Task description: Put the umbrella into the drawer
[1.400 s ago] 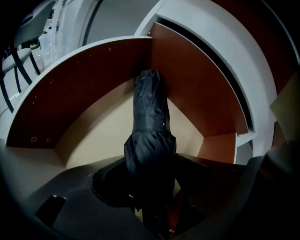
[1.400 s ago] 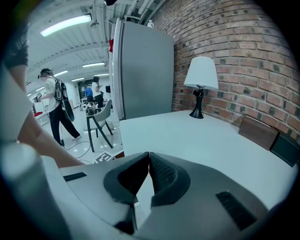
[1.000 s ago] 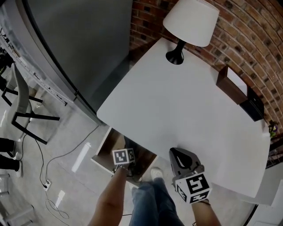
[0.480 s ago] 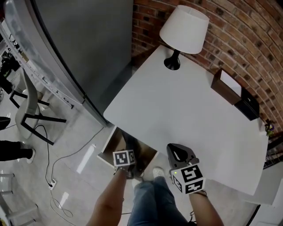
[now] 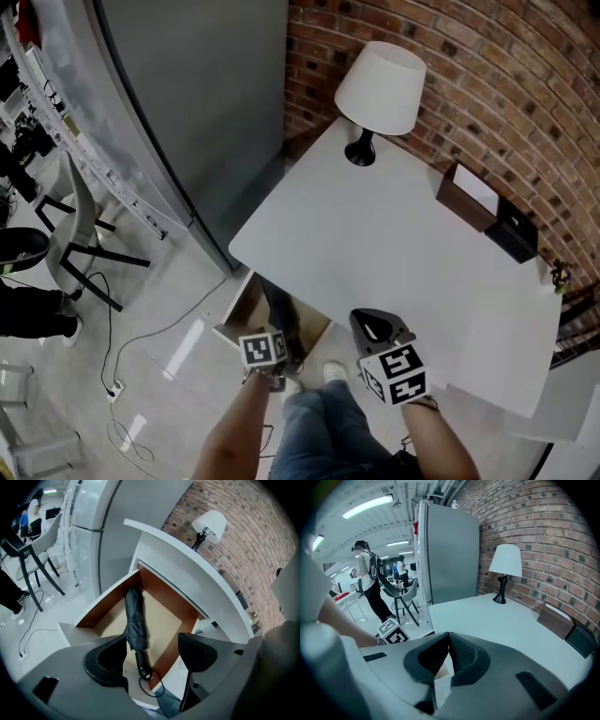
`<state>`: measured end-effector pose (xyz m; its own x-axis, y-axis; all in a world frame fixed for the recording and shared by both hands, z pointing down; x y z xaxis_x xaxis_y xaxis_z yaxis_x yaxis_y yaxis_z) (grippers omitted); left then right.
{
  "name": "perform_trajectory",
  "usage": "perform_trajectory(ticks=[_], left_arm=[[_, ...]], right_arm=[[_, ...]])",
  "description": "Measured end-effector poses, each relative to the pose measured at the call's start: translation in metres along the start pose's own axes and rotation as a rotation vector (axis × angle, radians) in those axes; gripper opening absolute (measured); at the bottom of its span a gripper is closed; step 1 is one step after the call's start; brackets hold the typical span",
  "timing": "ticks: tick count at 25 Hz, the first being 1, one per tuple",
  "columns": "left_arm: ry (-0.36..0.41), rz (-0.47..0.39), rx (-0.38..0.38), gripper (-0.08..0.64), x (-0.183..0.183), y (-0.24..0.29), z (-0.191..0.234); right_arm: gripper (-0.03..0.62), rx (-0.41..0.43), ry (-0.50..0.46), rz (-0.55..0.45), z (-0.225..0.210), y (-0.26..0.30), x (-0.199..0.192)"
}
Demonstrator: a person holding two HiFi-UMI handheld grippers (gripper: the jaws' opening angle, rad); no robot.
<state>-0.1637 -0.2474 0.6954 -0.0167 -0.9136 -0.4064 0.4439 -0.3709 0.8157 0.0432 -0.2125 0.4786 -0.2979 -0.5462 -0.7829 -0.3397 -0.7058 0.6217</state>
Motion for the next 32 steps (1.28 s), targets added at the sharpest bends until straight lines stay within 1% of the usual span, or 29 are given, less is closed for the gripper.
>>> perform_trajectory(ticks=[2,5,7,9,11,15,18,22,26,28,32], left_arm=[[0.015,-0.018,0.01,0.328,0.0,-0.009,-0.005],[0.094,-0.047,0.025,0.327,0.004,-0.027,-0.015],[0.155,-0.053,0.049,0.328,0.004,-0.04,-0.019],[0.19,-0.05,0.075,0.327,0.003,-0.052,-0.019],[0.202,-0.091,0.077,0.327,0.006,-0.065,-0.024],[0.186,-0.203,0.059,0.328,0.014,-0.093,-0.034],[0.225,-0.266,0.051,0.327,0.021,-0.118,-0.044],[0.285,-0.317,0.05,0.327,0.024,-0.146,-0.051],[0.334,-0.343,-0.013,0.327,0.03,-0.166,-0.063],[0.353,-0.373,-0.007,0.325,0.036,-0.178,-0.067],[0.374,-0.454,0.008,0.313,0.046,-0.203,-0.076]], right_arm=[[0.002,-0.002,-0.007,-0.004,-0.001,-0.006,0.0],[0.002,-0.016,-0.026,-0.017,-0.004,-0.017,0.004],[0.002,-0.037,-0.013,-0.042,-0.006,-0.025,0.007],[0.002,-0.058,0.019,-0.071,-0.006,-0.032,0.013],[0.002,-0.065,0.033,-0.093,-0.004,-0.039,0.017],[0.002,-0.089,0.018,-0.114,-0.002,-0.057,0.02],[0.002,-0.125,0.011,-0.131,0.001,-0.07,0.021],[0.002,-0.164,-0.021,-0.155,0.008,-0.083,0.026],[0.002,-0.191,-0.084,-0.186,0.009,-0.095,0.034],[0.002,-0.191,-0.089,-0.209,0.007,-0.1,0.039],[0.002,-0.166,-0.08,-0.253,0.005,-0.107,0.046]])
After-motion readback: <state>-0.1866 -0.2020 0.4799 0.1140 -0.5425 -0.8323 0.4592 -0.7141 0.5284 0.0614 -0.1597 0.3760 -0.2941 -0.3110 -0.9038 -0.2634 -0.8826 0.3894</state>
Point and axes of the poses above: the fingertips, and each gripper's own axes: y forward along the fingers, z to its left, x out of its top, the point moved 8 cm from there along -y, backward along the fingers, and after that the axes turned 1 degree about z, right-handed, at the moved point
